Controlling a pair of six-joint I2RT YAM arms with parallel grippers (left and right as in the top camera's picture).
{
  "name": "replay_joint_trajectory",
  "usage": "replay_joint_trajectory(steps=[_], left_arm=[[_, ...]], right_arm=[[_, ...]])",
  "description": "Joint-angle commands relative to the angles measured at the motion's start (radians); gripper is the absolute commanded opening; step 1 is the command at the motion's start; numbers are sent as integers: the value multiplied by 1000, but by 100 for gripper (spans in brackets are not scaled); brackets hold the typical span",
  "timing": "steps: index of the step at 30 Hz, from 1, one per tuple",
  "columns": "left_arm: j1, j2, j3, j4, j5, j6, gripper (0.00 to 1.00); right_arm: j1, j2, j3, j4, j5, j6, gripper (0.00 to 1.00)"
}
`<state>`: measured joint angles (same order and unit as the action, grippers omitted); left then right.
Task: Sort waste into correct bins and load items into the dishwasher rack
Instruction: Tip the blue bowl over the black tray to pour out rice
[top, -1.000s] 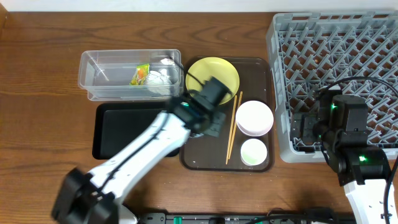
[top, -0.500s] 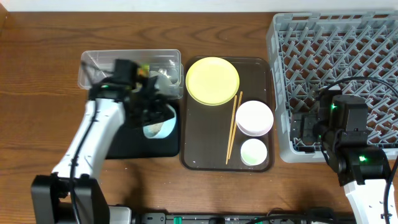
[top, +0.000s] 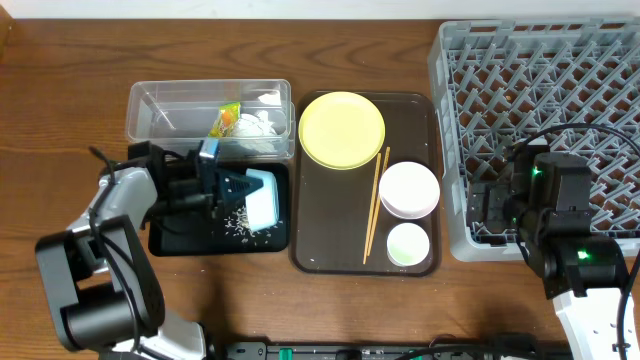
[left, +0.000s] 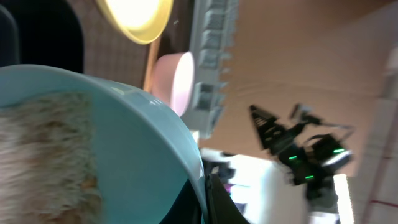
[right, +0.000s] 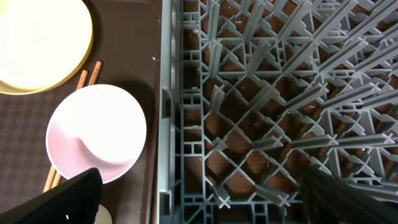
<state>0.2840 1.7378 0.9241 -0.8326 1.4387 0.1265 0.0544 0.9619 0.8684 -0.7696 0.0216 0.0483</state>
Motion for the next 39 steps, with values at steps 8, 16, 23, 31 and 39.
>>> replay_joint_trajectory(steps=[8, 16, 23, 31, 39], left_arm=[[77, 34, 0, -4, 134, -275, 6], [100, 34, 0, -4, 134, -533, 6], [99, 33, 0, 44, 134, -517, 6], [99, 19, 1, 142, 134, -83, 6], [82, -77, 3, 112, 106, -93, 6]], right_arm=[[11, 0, 17, -6, -3, 6, 99], [11, 0, 17, -6, -3, 6, 99], [11, 0, 17, -6, -3, 6, 99], [11, 0, 17, -7, -3, 6, 99], [11, 0, 17, -9, -3, 6, 99]])
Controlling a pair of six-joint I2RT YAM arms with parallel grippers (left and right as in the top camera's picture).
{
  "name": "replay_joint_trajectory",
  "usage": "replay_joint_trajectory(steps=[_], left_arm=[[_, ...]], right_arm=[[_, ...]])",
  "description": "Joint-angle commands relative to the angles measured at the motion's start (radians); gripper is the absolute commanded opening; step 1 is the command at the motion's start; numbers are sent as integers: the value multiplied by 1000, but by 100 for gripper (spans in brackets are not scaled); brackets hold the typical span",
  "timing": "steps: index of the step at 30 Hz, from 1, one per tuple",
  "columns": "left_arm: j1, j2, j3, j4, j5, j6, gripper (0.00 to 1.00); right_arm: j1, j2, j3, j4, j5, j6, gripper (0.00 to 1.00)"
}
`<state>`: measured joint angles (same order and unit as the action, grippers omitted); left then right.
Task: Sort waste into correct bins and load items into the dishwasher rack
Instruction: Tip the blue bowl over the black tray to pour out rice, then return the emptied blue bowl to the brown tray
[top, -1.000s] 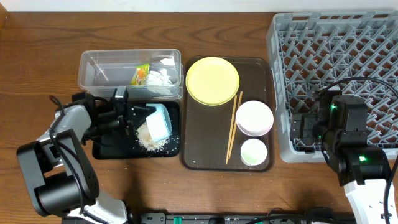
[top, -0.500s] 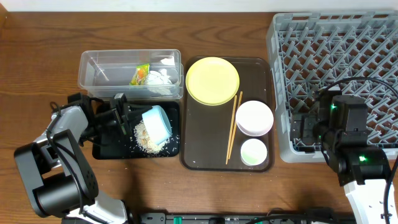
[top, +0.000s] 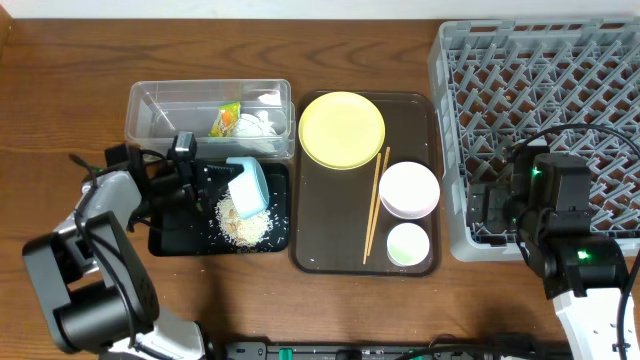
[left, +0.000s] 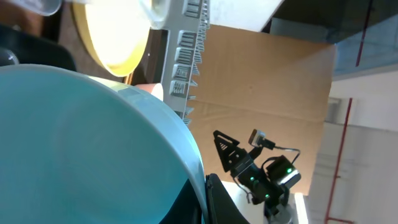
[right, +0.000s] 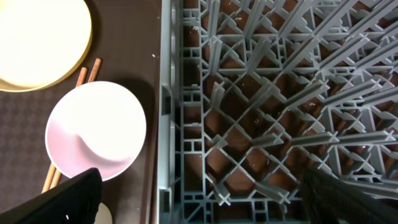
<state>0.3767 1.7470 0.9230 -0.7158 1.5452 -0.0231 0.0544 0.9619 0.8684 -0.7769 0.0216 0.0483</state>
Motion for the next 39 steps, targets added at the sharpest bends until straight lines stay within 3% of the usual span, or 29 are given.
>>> replay_joint_trajectory(steps=[1, 6, 11, 19, 22, 28, 36, 39], left_arm=[[-19, -116, 5, -4, -31, 57, 6], [-133, -303, 13, -4, -378, -10, 6], [-370, -452, 13, 58, -777, -96, 6], [-795, -450, 13, 267, -1250, -183, 6], [-911, -397, 13, 326, -1333, -193, 6], [-1046, -243, 13, 415, -1352, -201, 6], [-1115, -82, 13, 494, -1355, -200, 7], [-1115, -83, 13, 494, -1355, -200, 16]], right_arm=[[11, 0, 17, -2, -3, 6, 99], [11, 0, 17, -1, -3, 6, 99], [11, 0, 17, 3, -3, 6, 99], [11, 0, 17, 2, -3, 6, 99], [11, 0, 17, 2, -3, 6, 99], [11, 0, 17, 2, -3, 6, 99], [11, 0, 17, 2, -3, 6, 99], [11, 0, 17, 2, -3, 6, 99]])
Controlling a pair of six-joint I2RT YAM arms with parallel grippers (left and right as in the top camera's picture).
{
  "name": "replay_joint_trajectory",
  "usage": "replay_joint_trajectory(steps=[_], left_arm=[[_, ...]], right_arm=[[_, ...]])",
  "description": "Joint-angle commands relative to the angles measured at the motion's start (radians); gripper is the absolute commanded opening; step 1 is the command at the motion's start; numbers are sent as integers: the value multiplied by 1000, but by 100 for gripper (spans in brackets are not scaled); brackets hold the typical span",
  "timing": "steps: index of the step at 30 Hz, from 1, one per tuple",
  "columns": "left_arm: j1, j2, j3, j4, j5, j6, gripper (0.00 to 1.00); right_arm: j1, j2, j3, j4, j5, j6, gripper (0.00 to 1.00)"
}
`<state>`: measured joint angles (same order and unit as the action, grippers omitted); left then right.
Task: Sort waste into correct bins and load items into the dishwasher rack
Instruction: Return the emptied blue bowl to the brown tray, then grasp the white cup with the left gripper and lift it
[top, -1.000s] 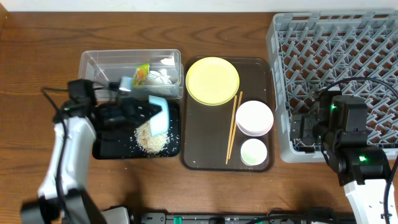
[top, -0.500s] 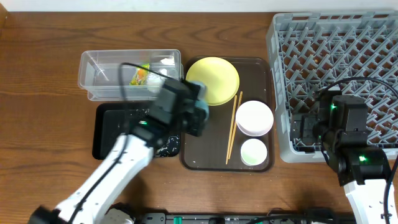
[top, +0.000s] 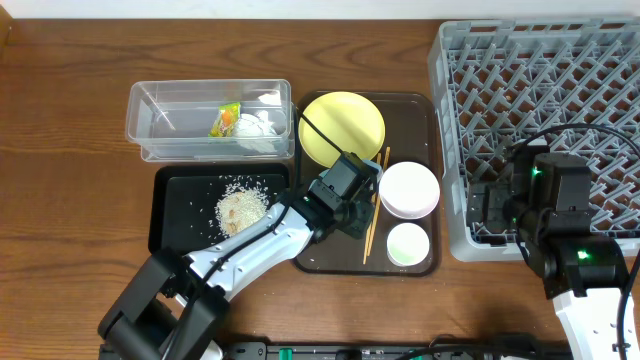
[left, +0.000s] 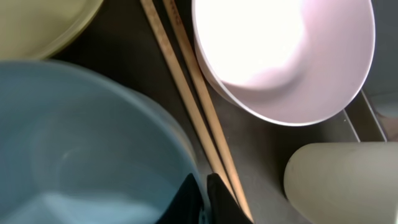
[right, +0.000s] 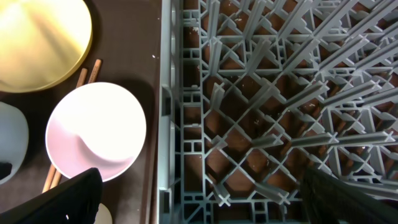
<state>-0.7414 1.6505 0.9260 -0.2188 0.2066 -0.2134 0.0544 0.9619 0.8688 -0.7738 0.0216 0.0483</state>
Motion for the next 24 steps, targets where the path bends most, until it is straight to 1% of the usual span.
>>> replay_joint_trajectory(steps=[1, 2, 3, 4, 6, 10, 15, 19, 24], left_arm=[[3, 11, 11, -4, -16, -10, 17], [3, 6, 13, -7, -16, -9, 26], [3, -1, 17, -10, -16, -5, 33], [3, -10, 22, -13, -16, -5, 37], [5, -39, 38, -31, -14, -6, 42], [4, -116, 74, -92, 7, -6, 43], [-3, -194, 75, -94, 124, -11, 43], [-39, -175, 71, -105, 124, -29, 43], [-97, -91, 61, -106, 122, -45, 43]], right_arm=[[11, 0, 16, -1, -3, 6, 99], [11, 0, 16, -1, -3, 6, 99], [11, 0, 16, -1, -3, 6, 99], [11, 0, 16, -2, -3, 6, 99], [11, 0, 16, -2, -3, 6, 99], [11, 0, 16, -2, -3, 6, 99], [11, 0, 16, -2, -3, 6, 99], [11, 0, 16, -2, -3, 6, 99], [11, 0, 16, -5, -3, 6, 99]])
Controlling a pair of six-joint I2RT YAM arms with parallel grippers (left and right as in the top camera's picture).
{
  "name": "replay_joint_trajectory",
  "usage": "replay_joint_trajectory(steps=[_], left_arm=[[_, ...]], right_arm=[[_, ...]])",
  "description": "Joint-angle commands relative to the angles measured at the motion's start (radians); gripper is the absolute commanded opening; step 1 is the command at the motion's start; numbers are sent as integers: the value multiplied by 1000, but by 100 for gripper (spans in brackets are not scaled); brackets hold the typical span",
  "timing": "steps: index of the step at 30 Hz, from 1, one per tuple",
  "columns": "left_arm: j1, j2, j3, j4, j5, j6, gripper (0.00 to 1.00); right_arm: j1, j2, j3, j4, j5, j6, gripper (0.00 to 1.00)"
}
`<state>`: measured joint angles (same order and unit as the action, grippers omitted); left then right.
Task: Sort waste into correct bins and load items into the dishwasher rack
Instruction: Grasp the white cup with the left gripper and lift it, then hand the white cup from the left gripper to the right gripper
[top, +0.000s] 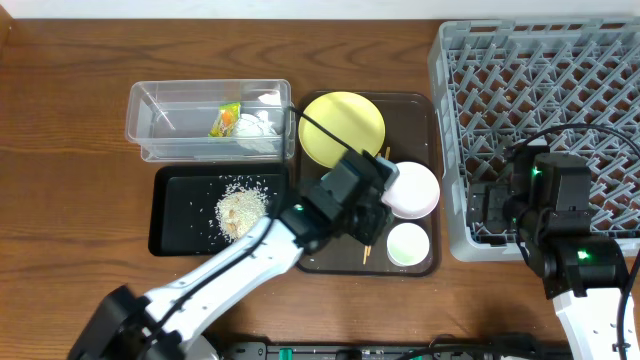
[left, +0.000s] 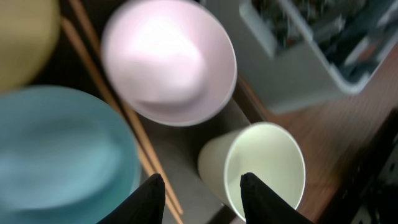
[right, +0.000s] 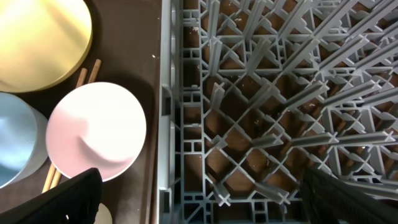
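The empty light blue bowl sits on the brown tray, left of the chopsticks; it also shows in the right wrist view. My left gripper hangs open just above the tray, between the blue bowl and the pale green cup, with nothing in it. A pink bowl and a yellow plate lie on the same tray. My right gripper stands open over the near left corner of the grey dishwasher rack.
A black tray holds a heap of rice. Behind it a clear bin contains a wrapper and crumpled paper. The rack's left wall borders the brown tray.
My left gripper was shut on the blue bowl's rim low over the brown tray. Now it is open and higher, and the bowl rests on the tray. The right arm has not moved.
My left gripper held the blue bowl, with rice in it, tilted over the black tray. Then the rice lay heaped on that tray and the bowl was empty. Then the bowl was over the brown tray beside the chopsticks, and now it sits there, let go.
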<state>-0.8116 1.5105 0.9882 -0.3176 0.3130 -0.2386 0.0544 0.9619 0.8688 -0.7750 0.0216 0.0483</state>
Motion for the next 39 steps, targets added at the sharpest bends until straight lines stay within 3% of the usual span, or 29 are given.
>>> replay_joint_trajectory(steps=[1, 5, 10, 18, 22, 26, 29, 32, 35, 39], left_arm=[[-37, 69, -2, -5, 16, -29, 43], [-71, 143, -2, 13, 16, -30, 39], [-75, 180, -1, 12, 15, -29, 7], [17, 56, 11, -12, 21, -90, 6], [148, -77, 11, 18, 135, -138, 6], [314, -153, 11, 95, 169, -290, 6], [421, -136, 11, 151, 177, -490, 7], [489, -77, 11, 214, 332, -610, 5], [507, 7, 11, 360, 636, -616, 6], [506, 85, 11, 504, 874, -632, 6]], right_arm=[[11, 0, 16, -4, -3, 6, 99], [11, 0, 16, -4, -3, 6, 99], [11, 0, 16, -4, -4, 6, 99], [11, 0, 16, 27, -3, 6, 99], [11, 0, 16, 101, -6, 7, 99], [11, 15, 16, 182, -154, 7, 99], [11, 49, 16, 212, -391, 6, 99], [11, 99, 16, 220, -658, -14, 99], [13, 166, 16, 235, -918, -106, 99], [13, 248, 16, 269, -1079, -167, 99]])
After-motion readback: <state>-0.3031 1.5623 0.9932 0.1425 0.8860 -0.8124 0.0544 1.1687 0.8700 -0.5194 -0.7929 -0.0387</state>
